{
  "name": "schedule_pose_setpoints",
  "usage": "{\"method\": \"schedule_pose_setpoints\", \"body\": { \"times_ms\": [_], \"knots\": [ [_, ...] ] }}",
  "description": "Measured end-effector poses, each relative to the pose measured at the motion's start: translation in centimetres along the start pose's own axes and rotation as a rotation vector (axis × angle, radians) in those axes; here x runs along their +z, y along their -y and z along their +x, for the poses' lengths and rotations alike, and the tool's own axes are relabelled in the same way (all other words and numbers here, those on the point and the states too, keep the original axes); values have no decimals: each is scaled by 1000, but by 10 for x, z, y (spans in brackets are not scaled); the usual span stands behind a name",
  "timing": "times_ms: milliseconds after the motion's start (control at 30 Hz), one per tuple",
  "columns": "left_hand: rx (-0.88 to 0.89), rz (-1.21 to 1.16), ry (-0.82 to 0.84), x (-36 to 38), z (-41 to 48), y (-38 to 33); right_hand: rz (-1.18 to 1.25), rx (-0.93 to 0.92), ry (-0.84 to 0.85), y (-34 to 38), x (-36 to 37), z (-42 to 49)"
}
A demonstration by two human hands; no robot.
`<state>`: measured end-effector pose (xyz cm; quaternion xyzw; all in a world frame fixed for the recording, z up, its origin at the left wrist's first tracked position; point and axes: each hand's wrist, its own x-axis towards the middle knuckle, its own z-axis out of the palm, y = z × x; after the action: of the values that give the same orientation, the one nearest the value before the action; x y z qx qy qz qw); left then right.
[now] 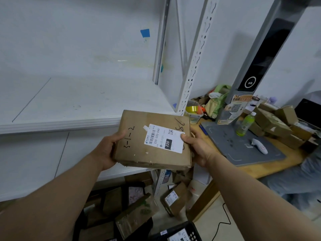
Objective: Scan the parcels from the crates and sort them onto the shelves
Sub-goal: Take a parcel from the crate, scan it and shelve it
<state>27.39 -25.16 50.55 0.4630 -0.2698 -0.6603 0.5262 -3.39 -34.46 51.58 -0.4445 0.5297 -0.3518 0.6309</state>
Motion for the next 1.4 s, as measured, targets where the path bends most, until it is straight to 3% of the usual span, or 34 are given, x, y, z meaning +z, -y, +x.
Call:
{"method": "schedule_pose_setpoints", "body": {
  "times_ms": [267, 533, 733, 1033, 1400],
  "knots": [
    [-49, 149, -113, 78, 10, 24, 139, 41, 76, -5, -76, 13],
    [178, 120, -296, 170, 40, 56, 138, 169, 170, -24, -163, 18],
    [326, 118, -360, 188, 78, 99, 181, 318, 215, -56, -197, 22],
    [220, 78, -418, 224, 104, 127, 322, 245, 210, -82, -224, 37],
    [-356, 140, -298, 271, 131, 191, 62, 412, 46, -100, -268, 33]
  ]
}}
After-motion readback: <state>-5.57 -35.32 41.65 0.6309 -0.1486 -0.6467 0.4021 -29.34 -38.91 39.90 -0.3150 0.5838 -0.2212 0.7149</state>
